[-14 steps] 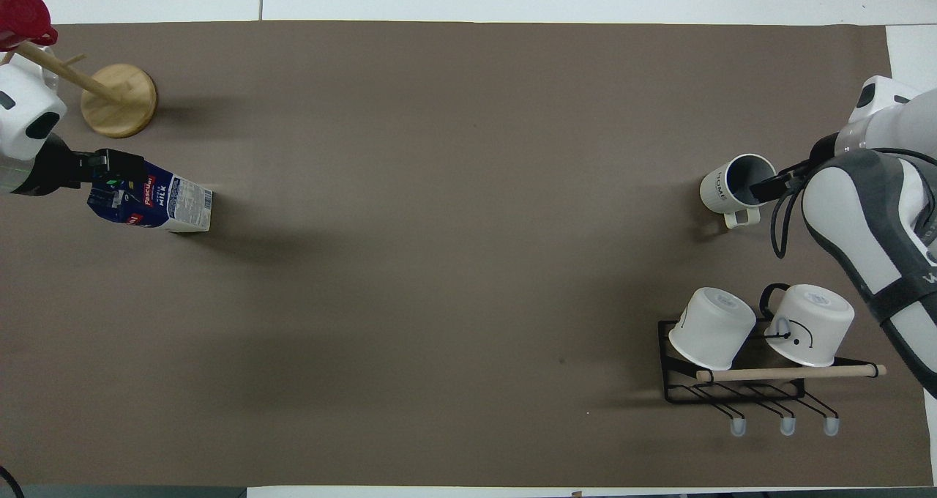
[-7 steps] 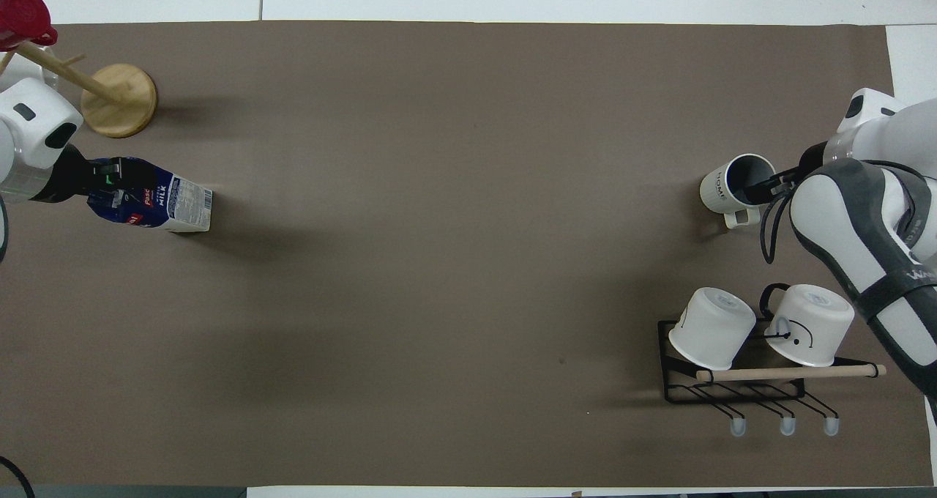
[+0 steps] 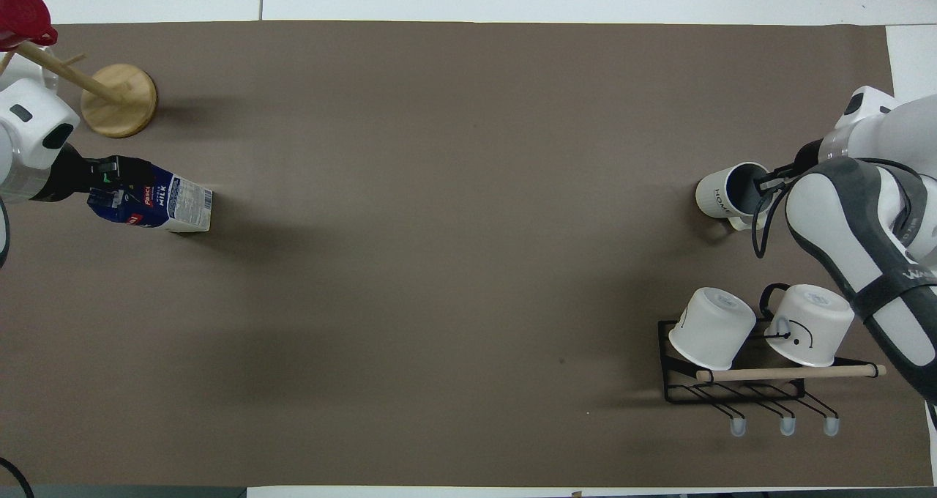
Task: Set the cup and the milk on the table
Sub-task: 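Reach the right gripper to the white mug and grasp its rim, then carry the mug toward the table center while the left gripper lifts the carton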
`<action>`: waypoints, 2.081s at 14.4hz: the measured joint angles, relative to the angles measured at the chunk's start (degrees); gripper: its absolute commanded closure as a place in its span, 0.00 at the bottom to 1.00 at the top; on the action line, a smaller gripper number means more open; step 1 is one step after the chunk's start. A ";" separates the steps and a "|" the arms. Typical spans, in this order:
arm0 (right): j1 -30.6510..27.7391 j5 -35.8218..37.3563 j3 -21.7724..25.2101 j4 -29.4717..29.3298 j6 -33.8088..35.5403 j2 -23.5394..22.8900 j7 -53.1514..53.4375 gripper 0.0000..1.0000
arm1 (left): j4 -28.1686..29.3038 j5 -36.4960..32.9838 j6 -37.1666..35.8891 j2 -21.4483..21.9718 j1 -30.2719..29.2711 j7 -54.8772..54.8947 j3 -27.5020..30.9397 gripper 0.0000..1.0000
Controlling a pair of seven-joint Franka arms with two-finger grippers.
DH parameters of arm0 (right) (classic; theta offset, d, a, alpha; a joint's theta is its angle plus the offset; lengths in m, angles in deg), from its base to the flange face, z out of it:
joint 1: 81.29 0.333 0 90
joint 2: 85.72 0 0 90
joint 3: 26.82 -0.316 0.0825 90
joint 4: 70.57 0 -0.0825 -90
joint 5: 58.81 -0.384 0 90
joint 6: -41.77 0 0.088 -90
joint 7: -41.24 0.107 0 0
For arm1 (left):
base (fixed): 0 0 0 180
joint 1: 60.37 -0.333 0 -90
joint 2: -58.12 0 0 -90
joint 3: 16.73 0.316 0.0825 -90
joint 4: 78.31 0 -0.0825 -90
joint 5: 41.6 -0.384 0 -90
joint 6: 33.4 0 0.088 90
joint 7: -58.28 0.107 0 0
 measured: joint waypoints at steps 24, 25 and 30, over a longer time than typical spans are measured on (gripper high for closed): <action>33.89 7.60 -0.86 -13.90 4.69 -8.11 45.48 1.00 | -6.65 -1.09 -4.97 3.67 1.73 -2.09 -0.49 1.00; 33.90 7.60 -0.86 -13.77 4.63 -8.11 44.95 1.00 | -6.65 -2.39 -4.94 3.63 3.50 -4.97 -0.60 1.00; 33.92 7.60 -0.86 -11.30 2.47 -8.03 44.22 1.00 | -6.88 -4.18 -4.40 2.53 14.86 -18.45 -1.09 1.00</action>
